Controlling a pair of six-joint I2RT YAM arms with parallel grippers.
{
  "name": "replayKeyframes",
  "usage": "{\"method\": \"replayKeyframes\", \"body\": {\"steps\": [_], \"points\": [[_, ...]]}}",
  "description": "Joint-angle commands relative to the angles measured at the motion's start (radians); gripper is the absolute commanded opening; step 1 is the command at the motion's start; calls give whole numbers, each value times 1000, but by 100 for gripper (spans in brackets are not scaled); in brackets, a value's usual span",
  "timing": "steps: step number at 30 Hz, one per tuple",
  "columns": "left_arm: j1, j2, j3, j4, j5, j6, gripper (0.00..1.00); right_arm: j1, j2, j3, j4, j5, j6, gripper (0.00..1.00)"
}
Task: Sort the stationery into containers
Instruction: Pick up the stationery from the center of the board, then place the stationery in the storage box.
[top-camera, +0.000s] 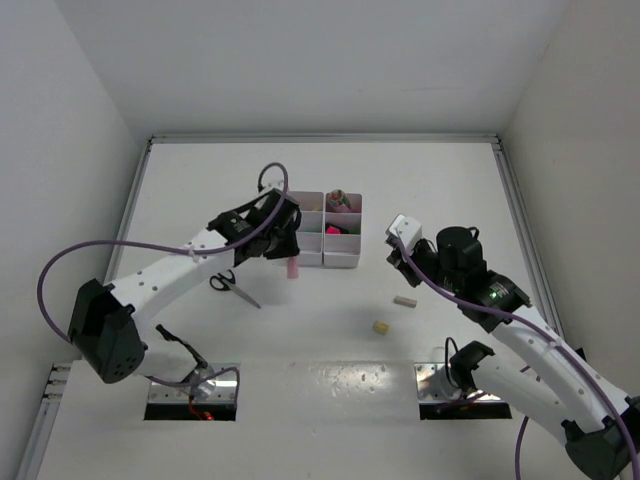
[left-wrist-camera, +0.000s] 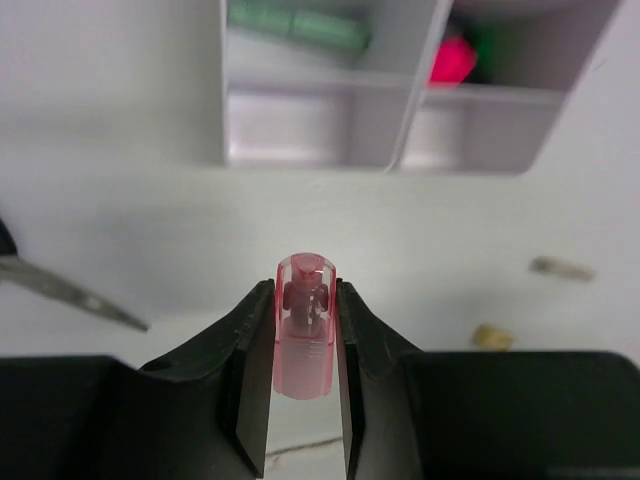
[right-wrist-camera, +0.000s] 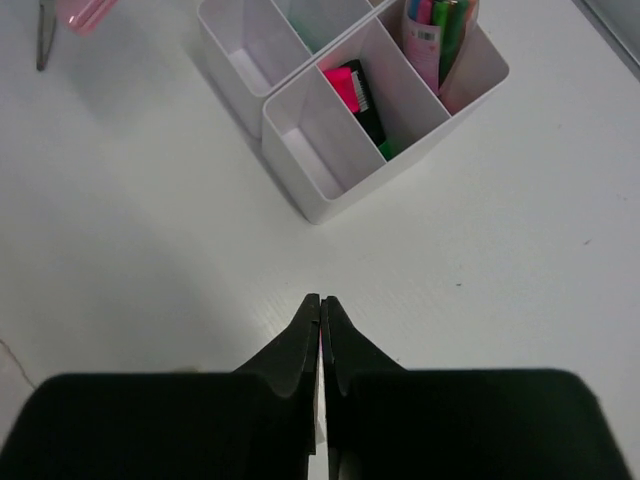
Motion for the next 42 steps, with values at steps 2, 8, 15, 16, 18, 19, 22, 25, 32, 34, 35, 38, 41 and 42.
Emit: {"method": "replayKeyframes", "body": {"steps": [2, 8, 15, 16, 18, 19, 22, 25, 32, 34, 35, 38, 41, 42], "points": [[14, -14, 98, 102, -136, -47, 0, -5, -7, -9, 55, 36, 13, 0], [14, 66, 158, 246, -358, -160, 0, -5, -7, -9, 64, 45, 13, 1], [14, 160, 167, 300, -556, -401, 0, -5, -7, -18, 64, 54, 13, 1], [14, 169, 167, 300, -567, -451, 0, -5, -7, -18, 64, 54, 13, 1], [5, 187, 176, 311, -598, -487, 0, -5, -7, -18, 64, 54, 13, 1], [5, 198, 176, 311, -598, -496, 0, -5, -7, -18, 64, 54, 13, 1], [5, 238, 187, 339, -609, -505, 0, -5, -7, -18, 64, 54, 13, 1], [-5, 279, 196, 359, -609, -516, 0, -5, -7, -18, 64, 54, 13, 1], [-14, 344, 205, 359, -639, -536, 12, -5, -16, -18, 64, 54, 13, 2], [-23, 353, 205, 359, -639, -536, 21, -5, -16, -18, 64, 54, 13, 2], [-23, 353, 205, 359, -639, -536, 25, -5, -16, -18, 64, 54, 13, 2], [-23, 353, 205, 359, -639, -525, 38, -5, -16, -18, 64, 54, 13, 3], [-23, 353, 205, 359, -639, -525, 47, -5, -16, -18, 64, 54, 13, 5], [-23, 353, 205, 359, -639, -516, 49, -5, -16, -18, 64, 54, 13, 6]]}}
